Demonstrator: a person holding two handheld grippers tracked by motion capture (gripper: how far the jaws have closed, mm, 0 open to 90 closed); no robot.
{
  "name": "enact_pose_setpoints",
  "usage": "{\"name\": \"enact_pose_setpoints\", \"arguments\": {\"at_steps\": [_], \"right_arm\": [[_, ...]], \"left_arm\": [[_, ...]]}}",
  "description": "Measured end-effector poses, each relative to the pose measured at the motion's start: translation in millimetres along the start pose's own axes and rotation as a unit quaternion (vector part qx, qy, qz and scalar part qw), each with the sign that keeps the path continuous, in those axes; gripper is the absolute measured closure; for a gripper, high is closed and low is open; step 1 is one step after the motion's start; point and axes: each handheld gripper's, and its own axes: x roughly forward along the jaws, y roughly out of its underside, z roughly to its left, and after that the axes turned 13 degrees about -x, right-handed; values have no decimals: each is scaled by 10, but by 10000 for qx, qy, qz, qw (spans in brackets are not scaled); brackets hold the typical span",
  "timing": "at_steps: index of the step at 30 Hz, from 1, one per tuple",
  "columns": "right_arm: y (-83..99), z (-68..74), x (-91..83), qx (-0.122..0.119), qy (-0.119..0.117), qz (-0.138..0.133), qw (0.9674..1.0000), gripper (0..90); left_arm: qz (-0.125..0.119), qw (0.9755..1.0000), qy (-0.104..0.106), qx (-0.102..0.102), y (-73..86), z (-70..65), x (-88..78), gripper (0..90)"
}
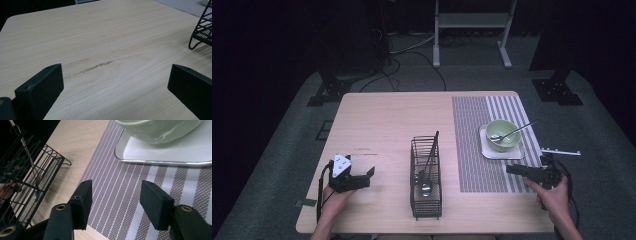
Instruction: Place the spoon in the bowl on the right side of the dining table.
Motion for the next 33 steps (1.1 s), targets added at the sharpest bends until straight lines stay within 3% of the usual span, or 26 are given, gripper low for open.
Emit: {"name": "enact_pose_setpoints", "arguments": {"at_steps": [12, 33], "right_arm": [[74, 141, 73, -178, -10, 134, 9998, 418], [164, 255, 141, -310, -57, 196, 9993, 407]], "left_arm": [[-6, 10000, -8, 2, -1, 2, -3, 0], [-13, 10000, -11, 12, -3, 4, -5, 0]]}}
